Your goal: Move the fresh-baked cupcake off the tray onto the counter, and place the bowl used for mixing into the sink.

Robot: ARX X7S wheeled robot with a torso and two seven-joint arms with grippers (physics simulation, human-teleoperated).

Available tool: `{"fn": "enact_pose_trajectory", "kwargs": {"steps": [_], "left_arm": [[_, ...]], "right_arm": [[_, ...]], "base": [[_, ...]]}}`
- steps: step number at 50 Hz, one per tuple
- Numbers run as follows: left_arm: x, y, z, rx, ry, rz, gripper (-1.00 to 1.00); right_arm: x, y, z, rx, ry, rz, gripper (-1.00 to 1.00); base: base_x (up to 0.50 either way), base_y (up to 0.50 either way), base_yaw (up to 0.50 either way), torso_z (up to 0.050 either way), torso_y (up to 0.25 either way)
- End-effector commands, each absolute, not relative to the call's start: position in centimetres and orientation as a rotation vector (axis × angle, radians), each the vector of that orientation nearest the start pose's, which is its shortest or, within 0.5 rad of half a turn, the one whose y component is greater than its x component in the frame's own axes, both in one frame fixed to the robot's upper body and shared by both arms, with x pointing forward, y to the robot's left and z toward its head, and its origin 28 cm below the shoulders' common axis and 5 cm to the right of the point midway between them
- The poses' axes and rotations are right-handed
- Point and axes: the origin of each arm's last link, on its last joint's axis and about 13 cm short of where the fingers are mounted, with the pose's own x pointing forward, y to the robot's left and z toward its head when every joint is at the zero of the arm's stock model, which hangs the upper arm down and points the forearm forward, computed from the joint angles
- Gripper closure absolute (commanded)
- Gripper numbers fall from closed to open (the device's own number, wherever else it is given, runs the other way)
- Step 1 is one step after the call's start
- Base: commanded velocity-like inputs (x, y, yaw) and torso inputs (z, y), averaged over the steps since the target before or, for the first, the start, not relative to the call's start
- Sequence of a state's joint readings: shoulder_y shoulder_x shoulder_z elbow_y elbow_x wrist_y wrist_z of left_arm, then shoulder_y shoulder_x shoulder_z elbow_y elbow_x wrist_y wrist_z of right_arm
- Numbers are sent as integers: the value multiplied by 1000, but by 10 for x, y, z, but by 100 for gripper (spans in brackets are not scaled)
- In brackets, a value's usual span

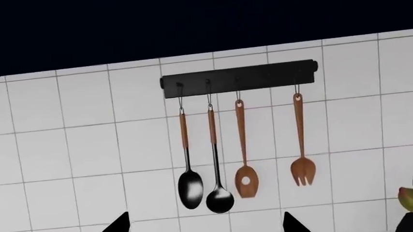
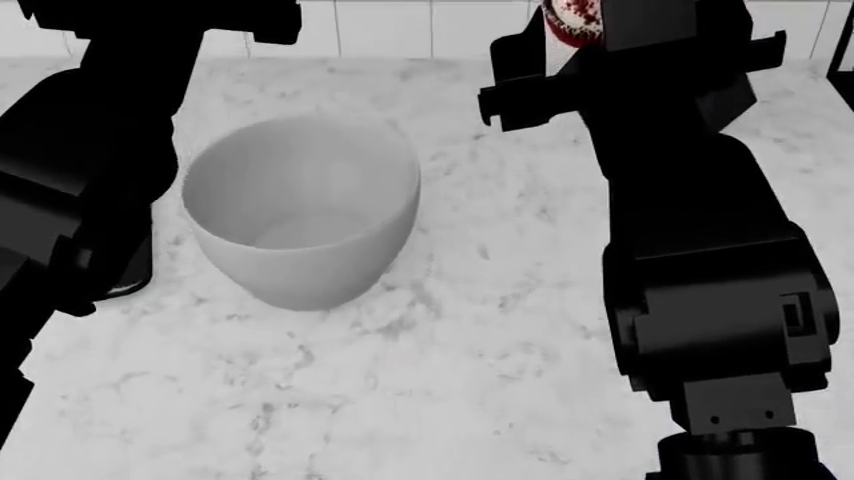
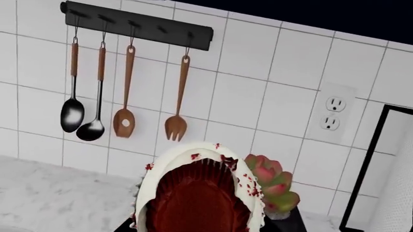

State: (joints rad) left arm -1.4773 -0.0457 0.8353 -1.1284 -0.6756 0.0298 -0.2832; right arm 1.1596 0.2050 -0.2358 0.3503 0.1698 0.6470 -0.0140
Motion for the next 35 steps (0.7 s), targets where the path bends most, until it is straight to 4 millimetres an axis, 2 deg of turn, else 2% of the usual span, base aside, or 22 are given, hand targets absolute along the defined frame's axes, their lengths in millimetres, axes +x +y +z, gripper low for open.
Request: {"fn": "enact_pose_trajectory", "kwargs": {"steps": [1,15,25,35], "left_arm": [[437,172,271,102,-270,21,-100],[437,172,270,102,-268,22,-100],[437,172,271,100,-269,22,-100],[437,172,271,97,-273,23,-100]], "right_arm": [[389,-127,265,-197,-133,61,100],[389,-128,264,-204,-120,49,100],[389,-126,262,-210,-115,57,100],[384,-128,252,-217,-69,51,100]], "base": [[336,23,0,0,0],[303,8,0,0,0],[27,0,0,0,0],[0,0,0,0,0]]}}
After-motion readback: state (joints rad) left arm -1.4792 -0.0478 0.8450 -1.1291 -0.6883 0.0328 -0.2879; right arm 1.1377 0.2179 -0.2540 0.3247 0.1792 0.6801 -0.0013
